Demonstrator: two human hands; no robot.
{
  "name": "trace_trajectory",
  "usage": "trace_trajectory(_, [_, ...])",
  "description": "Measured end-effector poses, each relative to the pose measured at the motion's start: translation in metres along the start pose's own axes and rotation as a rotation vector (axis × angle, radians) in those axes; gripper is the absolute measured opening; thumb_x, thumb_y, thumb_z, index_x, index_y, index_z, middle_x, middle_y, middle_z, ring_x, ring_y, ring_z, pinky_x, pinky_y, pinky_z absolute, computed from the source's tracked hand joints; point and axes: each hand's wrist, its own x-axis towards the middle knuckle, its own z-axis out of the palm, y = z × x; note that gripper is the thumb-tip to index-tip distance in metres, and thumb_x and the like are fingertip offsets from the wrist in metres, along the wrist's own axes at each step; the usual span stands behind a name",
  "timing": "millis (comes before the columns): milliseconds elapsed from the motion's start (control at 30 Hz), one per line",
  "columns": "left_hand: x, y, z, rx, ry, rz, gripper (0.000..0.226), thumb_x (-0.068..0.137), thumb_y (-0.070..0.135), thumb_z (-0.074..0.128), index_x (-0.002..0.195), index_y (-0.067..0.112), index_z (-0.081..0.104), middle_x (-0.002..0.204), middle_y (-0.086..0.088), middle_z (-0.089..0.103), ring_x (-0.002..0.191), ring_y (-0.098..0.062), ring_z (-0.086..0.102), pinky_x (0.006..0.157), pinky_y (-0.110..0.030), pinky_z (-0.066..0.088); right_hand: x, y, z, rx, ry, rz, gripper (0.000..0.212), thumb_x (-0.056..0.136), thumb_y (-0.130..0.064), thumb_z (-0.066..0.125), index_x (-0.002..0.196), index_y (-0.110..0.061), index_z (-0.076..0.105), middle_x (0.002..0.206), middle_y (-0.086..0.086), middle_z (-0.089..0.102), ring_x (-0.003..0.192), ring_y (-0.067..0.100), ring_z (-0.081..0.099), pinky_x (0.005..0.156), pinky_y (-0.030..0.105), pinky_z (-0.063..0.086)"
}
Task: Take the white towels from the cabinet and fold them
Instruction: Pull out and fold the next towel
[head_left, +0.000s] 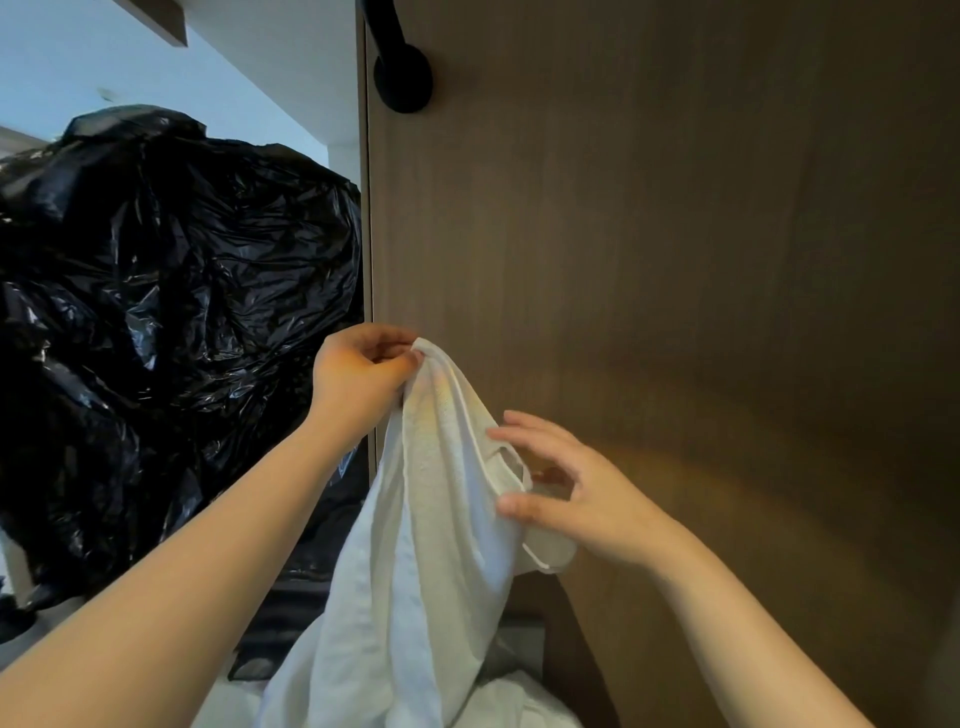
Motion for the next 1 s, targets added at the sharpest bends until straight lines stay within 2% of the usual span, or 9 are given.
trace_trajectory(100, [0.001,0.0,0.001,0.025,0.015,0.001,0.018,0.084,0.008,0.069,0.098,0.019,0.072,0.085,0.003,0.073,0.079,-0.01,0.069,0.075,-0.024,0.056,-0.002,0.003,0.004,-0.256,-0.11,0.037,0.041,0.07,-0.069,0.071,0.105,-0.048,0.064,0.147,-0.034,0.029,0.137,-0.007,0.025,0.111,0.026,0.033])
trace_trajectory(167, [0.004,-0.003,0.0,0.032,0.03,-0.012,0.02,0.084,0.008,0.068,0.101,0.017,0.072,0.086,0.001,0.073,0.08,-0.012,0.07,0.075,-0.024,0.057,-0.006,0.009,0.006,-0.344,-0.061,-0.008,0.029,0.079,-0.062,0.067,0.092,-0.036,0.07,0.135,-0.033,0.044,0.134,-0.008,0.031,0.108,0.028,0.039])
trace_trajectory(200, [0.006,-0.005,-0.002,0.028,0.039,-0.026,0.02,0.084,0.008,0.068,0.101,0.017,0.073,0.086,0.0,0.073,0.081,-0.014,0.07,0.076,-0.026,0.057,-0.008,0.013,0.005,-0.332,-0.031,-0.011,0.027,0.083,-0.057,0.065,0.089,-0.032,0.072,0.124,-0.03,0.055,0.127,-0.006,0.041,0.103,0.029,0.046])
trace_trajectory(267, [0.009,-0.009,-0.005,0.015,0.063,-0.052,0.02,0.083,0.008,0.069,0.099,0.019,0.073,0.087,-0.001,0.074,0.084,-0.017,0.071,0.081,-0.031,0.058,-0.015,0.019,0.0,-0.253,0.02,0.011,0.031,0.089,-0.053,0.06,0.08,-0.024,0.069,0.092,-0.015,0.065,0.093,0.004,0.061,0.077,0.028,0.054])
trace_trajectory(333, [0.012,-0.013,-0.008,0.015,0.079,-0.068,0.019,0.084,0.009,0.07,0.098,0.02,0.073,0.086,0.001,0.074,0.085,-0.017,0.071,0.084,-0.033,0.058,-0.021,0.021,-0.007,-0.182,0.09,0.027,0.034,0.092,-0.05,0.058,0.073,-0.023,0.062,0.074,-0.006,0.061,0.068,0.012,0.059,0.059,0.023,0.044])
trace_trajectory(467, [0.013,-0.017,-0.01,0.037,0.081,-0.058,0.017,0.085,0.01,0.068,0.099,0.02,0.072,0.086,0.004,0.072,0.086,-0.016,0.07,0.083,-0.032,0.057,-0.023,0.032,-0.024,-0.159,0.186,0.101,0.028,0.088,-0.049,0.063,0.068,-0.029,0.06,0.07,-0.012,0.061,0.064,0.009,0.059,0.057,0.018,0.04])
trace_trajectory(667, [0.015,-0.023,-0.01,0.095,0.17,-0.077,0.018,0.089,0.014,0.066,0.106,0.017,0.071,0.086,0.01,0.067,0.085,-0.012,0.064,0.08,-0.021,0.048,-0.032,0.045,-0.045,-0.089,0.163,0.181,0.033,0.089,-0.041,0.065,0.064,-0.02,0.064,0.058,-0.006,0.057,0.056,0.01,0.055,0.056,0.017,0.041])
trace_trajectory(833, [0.021,-0.026,-0.011,0.115,0.224,-0.112,0.02,0.089,0.016,0.066,0.109,0.015,0.071,0.094,0.003,0.066,0.088,-0.015,0.061,0.079,-0.024,0.044,-0.037,0.046,-0.053,-0.091,0.223,0.15,0.028,0.098,-0.031,0.054,0.077,-0.021,0.07,0.075,-0.004,0.067,0.076,0.014,0.065,0.069,0.031,0.052])
trace_trajectory(1000, [0.021,-0.026,-0.007,0.111,0.239,-0.141,0.021,0.09,0.015,0.065,0.11,0.013,0.071,0.094,0.003,0.065,0.088,-0.014,0.06,0.077,-0.021,0.041,-0.034,0.044,-0.059,-0.267,0.344,0.099,0.033,0.098,-0.038,0.051,0.069,-0.027,0.062,0.066,-0.004,0.061,0.063,0.014,0.059,0.058,0.037,0.049])
